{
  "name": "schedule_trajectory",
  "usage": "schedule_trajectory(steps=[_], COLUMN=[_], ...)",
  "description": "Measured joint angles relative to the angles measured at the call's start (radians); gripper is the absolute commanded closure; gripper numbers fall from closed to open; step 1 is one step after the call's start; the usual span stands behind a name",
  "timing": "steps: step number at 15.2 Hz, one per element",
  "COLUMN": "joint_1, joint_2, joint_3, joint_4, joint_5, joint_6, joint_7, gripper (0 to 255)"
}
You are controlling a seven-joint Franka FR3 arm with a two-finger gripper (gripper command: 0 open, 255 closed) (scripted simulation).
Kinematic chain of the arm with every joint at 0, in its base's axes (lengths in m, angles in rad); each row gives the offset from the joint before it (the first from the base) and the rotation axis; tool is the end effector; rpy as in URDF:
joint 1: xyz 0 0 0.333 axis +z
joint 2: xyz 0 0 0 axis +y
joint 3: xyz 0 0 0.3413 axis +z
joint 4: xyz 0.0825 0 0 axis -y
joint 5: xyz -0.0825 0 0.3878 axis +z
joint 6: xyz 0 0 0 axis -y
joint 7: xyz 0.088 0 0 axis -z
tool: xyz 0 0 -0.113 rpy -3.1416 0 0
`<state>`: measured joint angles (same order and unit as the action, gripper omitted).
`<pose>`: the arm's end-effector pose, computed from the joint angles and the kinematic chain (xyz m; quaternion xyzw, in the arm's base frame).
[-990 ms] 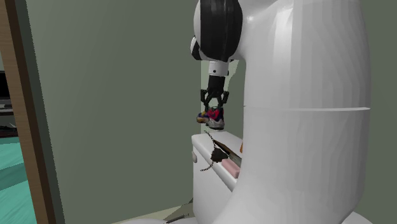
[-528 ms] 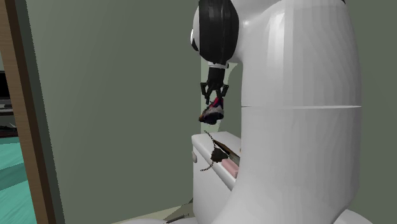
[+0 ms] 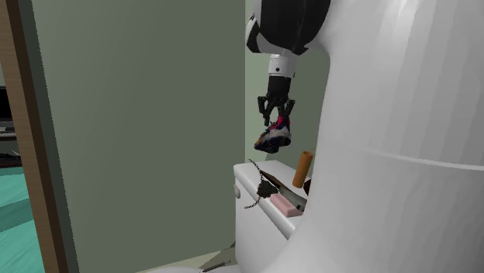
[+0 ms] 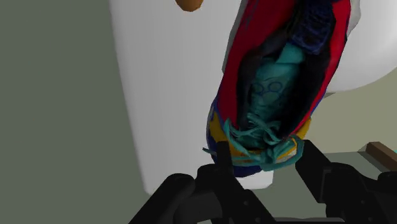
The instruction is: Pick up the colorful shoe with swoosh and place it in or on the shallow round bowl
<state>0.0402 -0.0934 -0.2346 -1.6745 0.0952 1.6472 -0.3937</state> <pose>0.5257 -0.0997 0.6513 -0.9930 -0.0973 -0.0472 0.0467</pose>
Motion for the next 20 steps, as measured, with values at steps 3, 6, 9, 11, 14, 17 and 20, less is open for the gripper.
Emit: schedule_trajectory(steps=[3,6,9,11,14,17,20], joint_1=[-0.018,-0.036,-0.057,-0.076,-0.1,-0.127,-0.155], joint_2=[-0.092,-0.172,-0.271,-0.334,-0.407,-0.489,-0.558], joint_3=[-0.016,-0.033,-0.047,-0.064,-0.087,-0.108,-0.135], joint_4=[-0.092,-0.154,-0.24,-0.285,-0.334,-0.376,-0.414], joint_5=[-0.022,-0.044,-0.073,-0.094,-0.122,-0.155,-0.188], joint_6=[-0.001,-0.018,-0.03,-0.048,-0.073,-0.11,-0.139], joint_7=[-0.03,-0.059,-0.086,-0.113,-0.149,-0.185,-0.226], gripper=[255,255,255,255,255,255,255])
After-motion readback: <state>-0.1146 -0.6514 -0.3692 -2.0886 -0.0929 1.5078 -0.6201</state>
